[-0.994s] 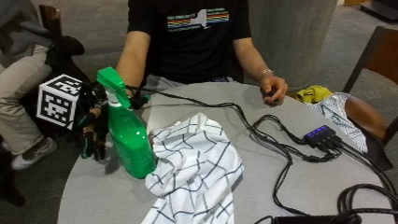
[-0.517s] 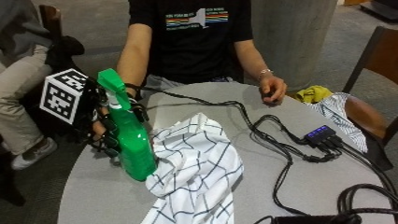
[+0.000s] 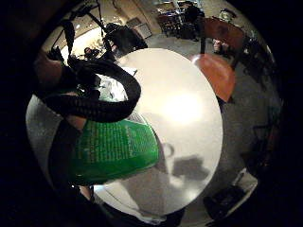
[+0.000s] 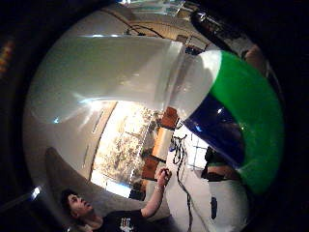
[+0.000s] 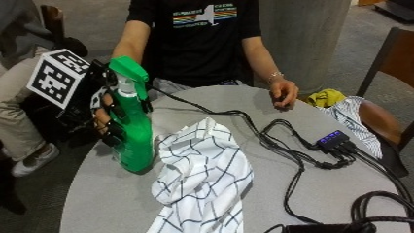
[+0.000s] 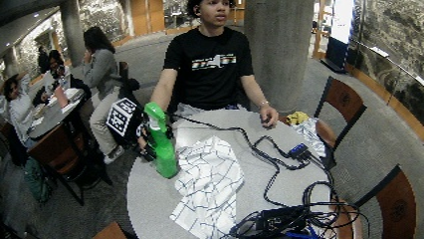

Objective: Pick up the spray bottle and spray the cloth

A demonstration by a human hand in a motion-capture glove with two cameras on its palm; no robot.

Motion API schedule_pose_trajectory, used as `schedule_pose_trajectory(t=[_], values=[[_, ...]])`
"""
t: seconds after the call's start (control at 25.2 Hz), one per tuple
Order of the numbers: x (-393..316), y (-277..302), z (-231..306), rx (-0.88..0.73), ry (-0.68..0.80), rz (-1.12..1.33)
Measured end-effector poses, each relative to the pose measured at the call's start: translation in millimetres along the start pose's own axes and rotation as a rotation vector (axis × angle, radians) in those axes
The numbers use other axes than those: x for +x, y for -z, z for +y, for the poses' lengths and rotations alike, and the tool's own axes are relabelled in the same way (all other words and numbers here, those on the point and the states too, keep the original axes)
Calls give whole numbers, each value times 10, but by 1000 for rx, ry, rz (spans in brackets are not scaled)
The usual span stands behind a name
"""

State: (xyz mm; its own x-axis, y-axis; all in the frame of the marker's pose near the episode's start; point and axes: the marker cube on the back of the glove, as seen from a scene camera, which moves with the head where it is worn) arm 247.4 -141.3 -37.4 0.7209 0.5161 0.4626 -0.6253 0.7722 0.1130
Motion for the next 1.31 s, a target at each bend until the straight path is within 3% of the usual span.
schedule_pose_trajectory(t=[0.72,1.31], values=[[-291,-82,247,-568,-42,619],[-515,147,218,-592,-130,791]])
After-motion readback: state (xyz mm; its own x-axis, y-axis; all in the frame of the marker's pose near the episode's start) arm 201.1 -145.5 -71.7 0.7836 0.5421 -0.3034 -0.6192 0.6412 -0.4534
